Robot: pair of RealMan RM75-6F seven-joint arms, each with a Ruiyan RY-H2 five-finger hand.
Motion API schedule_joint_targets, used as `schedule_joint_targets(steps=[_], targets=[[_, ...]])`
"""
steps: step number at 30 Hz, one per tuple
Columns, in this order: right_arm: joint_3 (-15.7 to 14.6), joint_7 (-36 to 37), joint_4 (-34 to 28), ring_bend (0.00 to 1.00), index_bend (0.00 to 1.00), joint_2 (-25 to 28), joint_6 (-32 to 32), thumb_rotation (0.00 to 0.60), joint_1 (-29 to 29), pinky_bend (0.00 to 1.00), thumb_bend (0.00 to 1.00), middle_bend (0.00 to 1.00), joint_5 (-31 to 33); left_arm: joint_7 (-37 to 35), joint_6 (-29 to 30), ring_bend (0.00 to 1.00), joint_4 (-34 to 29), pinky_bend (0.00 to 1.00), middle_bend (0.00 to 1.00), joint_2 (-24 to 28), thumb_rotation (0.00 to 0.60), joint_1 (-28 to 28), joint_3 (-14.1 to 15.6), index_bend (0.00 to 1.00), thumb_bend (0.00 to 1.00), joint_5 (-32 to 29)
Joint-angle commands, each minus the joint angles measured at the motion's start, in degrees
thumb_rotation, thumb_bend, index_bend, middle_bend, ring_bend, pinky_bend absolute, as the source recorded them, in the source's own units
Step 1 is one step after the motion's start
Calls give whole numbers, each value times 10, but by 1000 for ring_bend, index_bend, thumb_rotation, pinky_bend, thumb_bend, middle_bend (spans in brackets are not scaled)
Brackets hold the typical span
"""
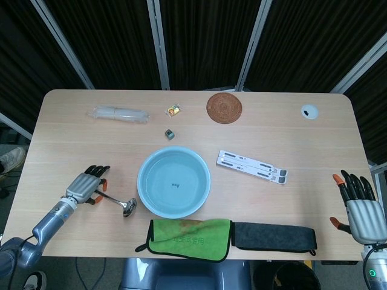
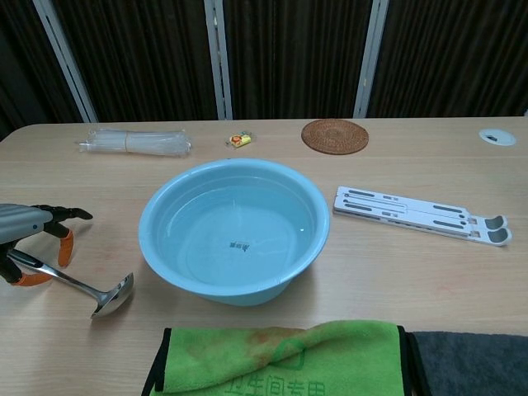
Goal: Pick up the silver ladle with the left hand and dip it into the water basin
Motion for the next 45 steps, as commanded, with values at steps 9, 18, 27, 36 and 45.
schedule_joint_targets(steps=[9, 18, 27, 36, 45], targets=[[1, 6, 1, 0, 57, 2, 6, 600, -2, 0, 17, 0, -1, 7, -4, 0, 2, 0, 0, -3, 600, 0, 0, 508, 364, -2], [2, 3, 2, 0, 58, 0, 6, 600, -3, 0, 16, 0, 1, 1, 5, 0, 4, 0, 0, 3, 600, 5, 0, 586, 382, -2], [1, -2, 0, 0, 57, -3, 2, 600, -1, 0, 17, 0, 0, -6, 57, 0, -22, 0, 0, 27, 600, 25, 9, 607, 406, 17], [-3, 12, -3, 0, 57, 5, 11, 600, -5, 0, 17, 0, -12, 10, 108, 0, -99, 0, 0, 73, 600, 48, 29, 612, 407, 44], [-8, 20, -4, 0, 57, 10, 22, 600, -11, 0, 15, 0, -24, 11, 142, 0, -168, 0, 0, 117, 600, 63, 47, 596, 409, 70]])
